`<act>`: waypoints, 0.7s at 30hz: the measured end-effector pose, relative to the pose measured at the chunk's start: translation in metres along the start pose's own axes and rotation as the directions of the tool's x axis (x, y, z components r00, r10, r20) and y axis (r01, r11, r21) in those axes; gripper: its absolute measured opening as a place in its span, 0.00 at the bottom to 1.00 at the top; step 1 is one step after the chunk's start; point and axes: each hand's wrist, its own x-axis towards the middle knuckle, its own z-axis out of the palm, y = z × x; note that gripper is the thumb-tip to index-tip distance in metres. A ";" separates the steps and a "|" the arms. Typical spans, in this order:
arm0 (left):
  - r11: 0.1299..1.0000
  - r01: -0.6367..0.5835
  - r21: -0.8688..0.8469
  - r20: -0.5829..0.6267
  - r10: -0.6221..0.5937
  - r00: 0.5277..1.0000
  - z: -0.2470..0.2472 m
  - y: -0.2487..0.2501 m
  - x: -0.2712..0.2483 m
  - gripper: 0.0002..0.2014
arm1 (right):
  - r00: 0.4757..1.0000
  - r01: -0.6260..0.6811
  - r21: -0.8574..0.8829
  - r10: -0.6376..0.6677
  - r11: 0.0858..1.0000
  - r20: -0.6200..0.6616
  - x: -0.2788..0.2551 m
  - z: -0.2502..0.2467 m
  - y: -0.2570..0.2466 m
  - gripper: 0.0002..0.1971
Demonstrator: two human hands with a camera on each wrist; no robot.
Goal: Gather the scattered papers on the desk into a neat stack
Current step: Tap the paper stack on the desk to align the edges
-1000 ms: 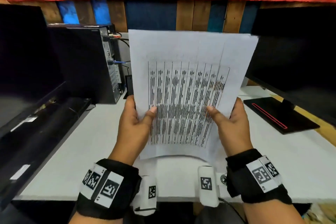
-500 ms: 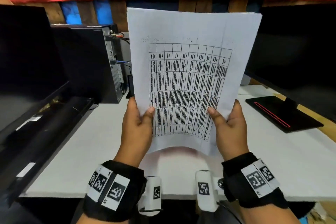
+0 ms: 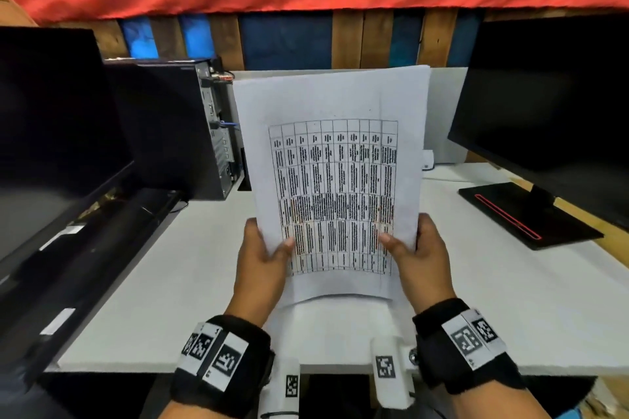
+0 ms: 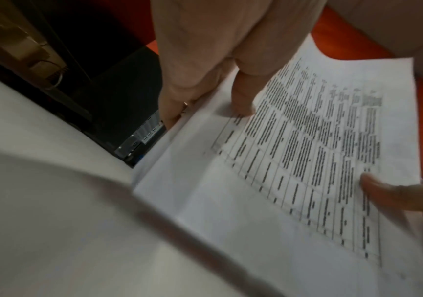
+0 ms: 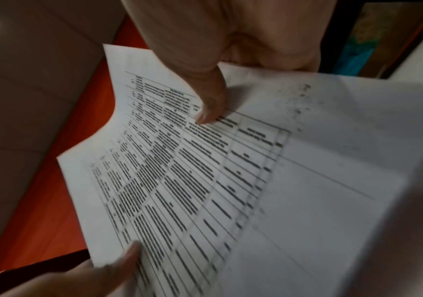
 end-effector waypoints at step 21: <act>0.917 -0.378 0.125 0.104 0.367 0.925 0.012 0.114 0.121 0.28 | 0.946 0.309 -0.350 -0.324 0.884 0.017 0.112 0.019 -0.102 0.33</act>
